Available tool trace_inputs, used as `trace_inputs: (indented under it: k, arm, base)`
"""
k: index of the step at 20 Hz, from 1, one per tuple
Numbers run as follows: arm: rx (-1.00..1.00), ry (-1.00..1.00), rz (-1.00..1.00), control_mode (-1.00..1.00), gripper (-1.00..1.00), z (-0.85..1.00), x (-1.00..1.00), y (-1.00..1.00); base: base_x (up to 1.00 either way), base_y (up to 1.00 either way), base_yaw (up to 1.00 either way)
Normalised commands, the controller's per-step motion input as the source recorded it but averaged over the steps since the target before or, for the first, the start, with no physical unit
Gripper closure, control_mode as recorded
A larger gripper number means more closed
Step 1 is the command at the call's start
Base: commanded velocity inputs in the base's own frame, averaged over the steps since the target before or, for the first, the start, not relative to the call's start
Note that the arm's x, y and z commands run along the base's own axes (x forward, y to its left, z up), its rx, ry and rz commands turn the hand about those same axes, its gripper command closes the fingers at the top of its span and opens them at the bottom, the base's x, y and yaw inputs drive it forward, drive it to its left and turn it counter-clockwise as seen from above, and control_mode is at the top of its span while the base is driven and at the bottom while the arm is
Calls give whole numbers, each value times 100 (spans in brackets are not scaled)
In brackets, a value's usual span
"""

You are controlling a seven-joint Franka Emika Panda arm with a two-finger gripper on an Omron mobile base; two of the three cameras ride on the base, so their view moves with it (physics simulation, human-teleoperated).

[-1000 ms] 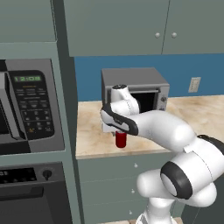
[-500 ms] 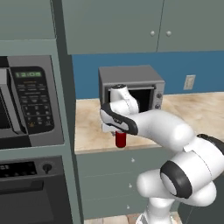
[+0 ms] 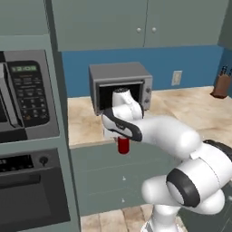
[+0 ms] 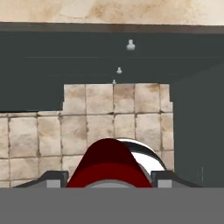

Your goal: Four empty soda cans are scattered around the kitchen. Gather all the cans and cluster them next to the stove for recycling.

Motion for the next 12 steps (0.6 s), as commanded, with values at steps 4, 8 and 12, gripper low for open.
trace_inputs:
  k: [4, 8, 12]
  arm:
    - [0, 0, 0, 100, 100, 0, 0, 0]
    - [0, 0, 0, 100, 100, 0, 0, 0]
    - [0, 0, 0, 100, 100, 0, 0, 0]
  base:
    - [-28, 14, -60]
    - [-17, 9, -75]
    - [-10, 6, -81]
